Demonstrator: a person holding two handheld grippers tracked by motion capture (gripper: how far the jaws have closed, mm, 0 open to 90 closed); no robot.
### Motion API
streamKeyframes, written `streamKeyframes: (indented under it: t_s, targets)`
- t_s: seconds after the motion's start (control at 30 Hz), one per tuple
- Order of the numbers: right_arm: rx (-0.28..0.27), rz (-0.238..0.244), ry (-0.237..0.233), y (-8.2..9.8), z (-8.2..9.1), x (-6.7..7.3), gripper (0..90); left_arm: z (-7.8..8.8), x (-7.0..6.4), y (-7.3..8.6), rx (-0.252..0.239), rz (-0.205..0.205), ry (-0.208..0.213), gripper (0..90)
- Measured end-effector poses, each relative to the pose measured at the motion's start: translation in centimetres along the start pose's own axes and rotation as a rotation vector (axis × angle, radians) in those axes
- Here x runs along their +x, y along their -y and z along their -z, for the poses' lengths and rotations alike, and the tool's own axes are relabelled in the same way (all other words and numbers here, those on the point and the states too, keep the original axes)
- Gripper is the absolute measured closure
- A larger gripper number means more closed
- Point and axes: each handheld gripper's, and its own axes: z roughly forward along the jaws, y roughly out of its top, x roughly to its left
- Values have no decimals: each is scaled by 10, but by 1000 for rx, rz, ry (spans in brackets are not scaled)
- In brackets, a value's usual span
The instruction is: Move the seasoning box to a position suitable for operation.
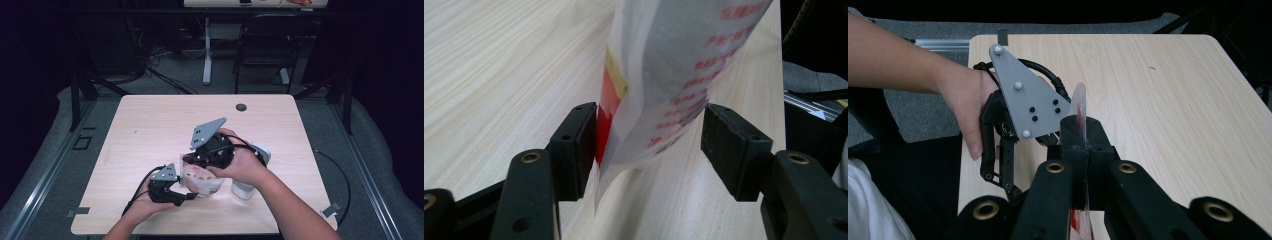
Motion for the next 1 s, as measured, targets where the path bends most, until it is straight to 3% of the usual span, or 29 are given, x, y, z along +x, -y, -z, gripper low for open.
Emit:
streamKeyframes:
  t_s: [0.47, 0.73, 1.0]
  targets:
    - [-22, 0, -2, -1, 2, 0, 900, -6, -1, 1, 7, -19, 15, 389]
    - [-31, -10, 2, 1, 3, -2, 900, -4, -2, 0, 16, -28, 5, 447]
    - [-29, -8, -3, 1, 3, -1, 900, -3, -1, 0, 33, -7, 11, 524]
